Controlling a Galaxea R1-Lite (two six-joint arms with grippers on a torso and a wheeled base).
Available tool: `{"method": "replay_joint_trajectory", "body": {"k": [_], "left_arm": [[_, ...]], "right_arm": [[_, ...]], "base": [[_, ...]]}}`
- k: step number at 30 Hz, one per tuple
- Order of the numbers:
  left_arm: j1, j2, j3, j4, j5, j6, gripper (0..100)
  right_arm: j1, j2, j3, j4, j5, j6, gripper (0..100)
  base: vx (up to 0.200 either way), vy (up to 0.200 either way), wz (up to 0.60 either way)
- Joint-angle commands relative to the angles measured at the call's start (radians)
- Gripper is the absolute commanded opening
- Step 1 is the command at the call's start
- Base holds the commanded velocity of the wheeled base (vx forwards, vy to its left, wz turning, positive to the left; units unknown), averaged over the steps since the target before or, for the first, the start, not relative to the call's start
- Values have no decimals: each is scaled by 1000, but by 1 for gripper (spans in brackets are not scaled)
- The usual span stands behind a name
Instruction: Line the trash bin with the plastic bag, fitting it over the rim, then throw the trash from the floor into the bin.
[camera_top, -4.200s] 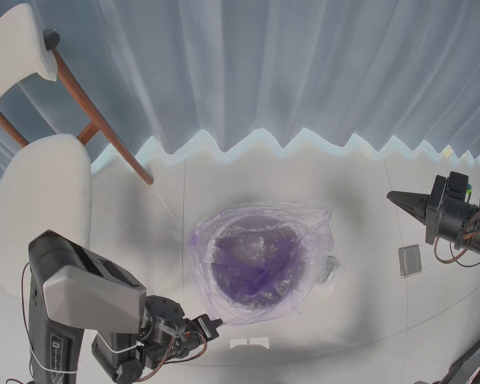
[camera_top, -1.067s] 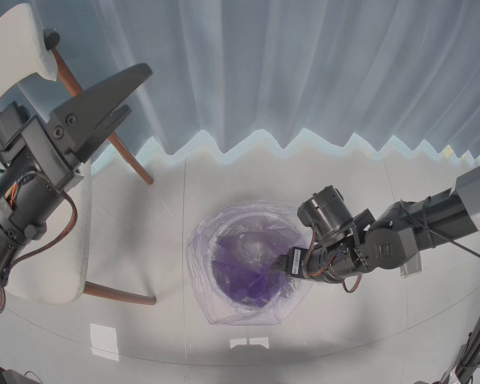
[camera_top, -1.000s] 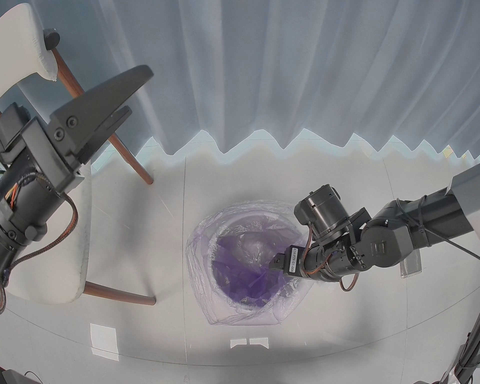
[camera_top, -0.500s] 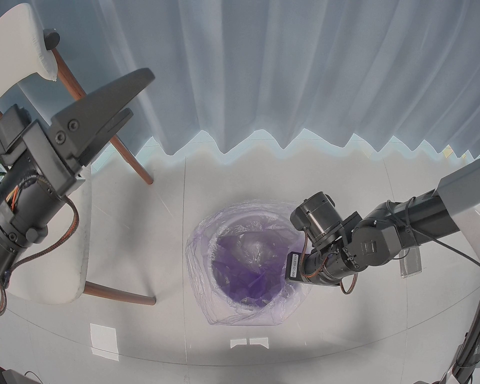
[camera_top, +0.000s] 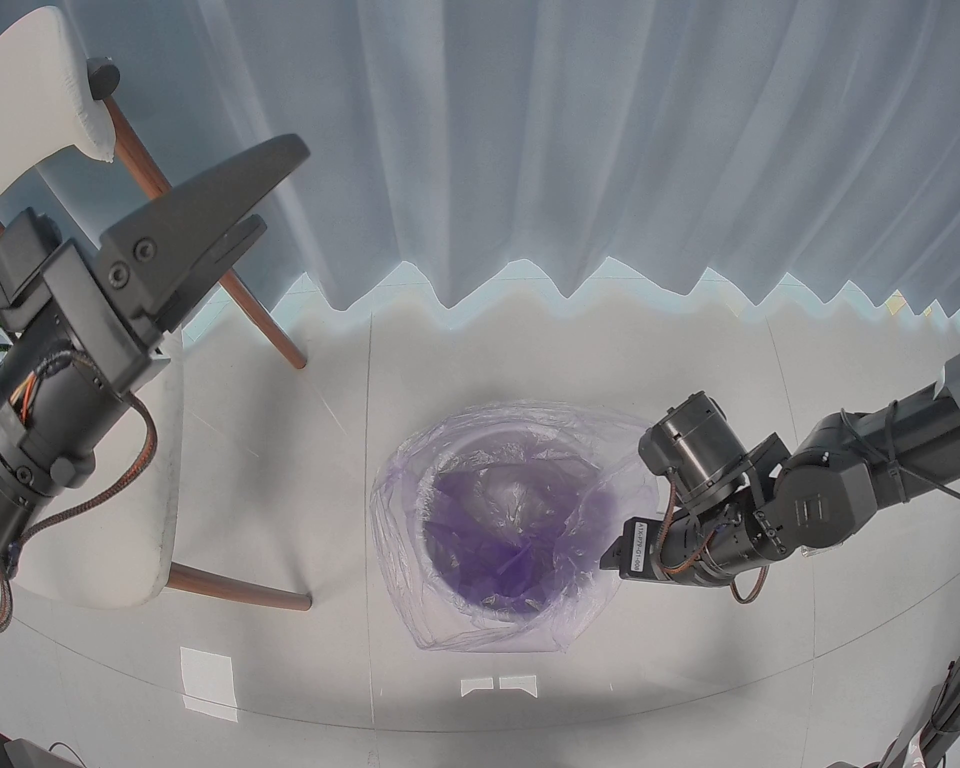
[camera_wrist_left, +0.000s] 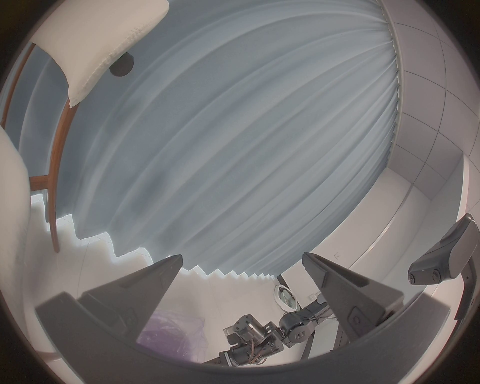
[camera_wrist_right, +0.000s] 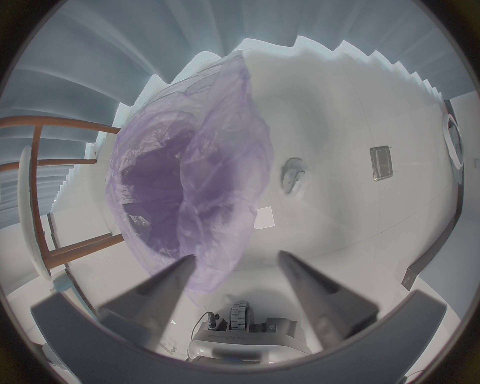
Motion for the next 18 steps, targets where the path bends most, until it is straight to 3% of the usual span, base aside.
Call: {"method": "replay_joint_trajectory", "body": {"k": [1,6,18], "left_arm": [[-7,0,0,0,0,-1,100],[-7,0,2,0,0,-1,100],[-7,0,2,0,0,-1,100]], "right_arm": [[-21,-52,62,-35,-5,7,100],[-12,-52,82,-143,-5,5,100],[5,130,-42,-147,-19,5,100]], "base": [[0,0,0],[0,0,0],[0,0,0]]}}
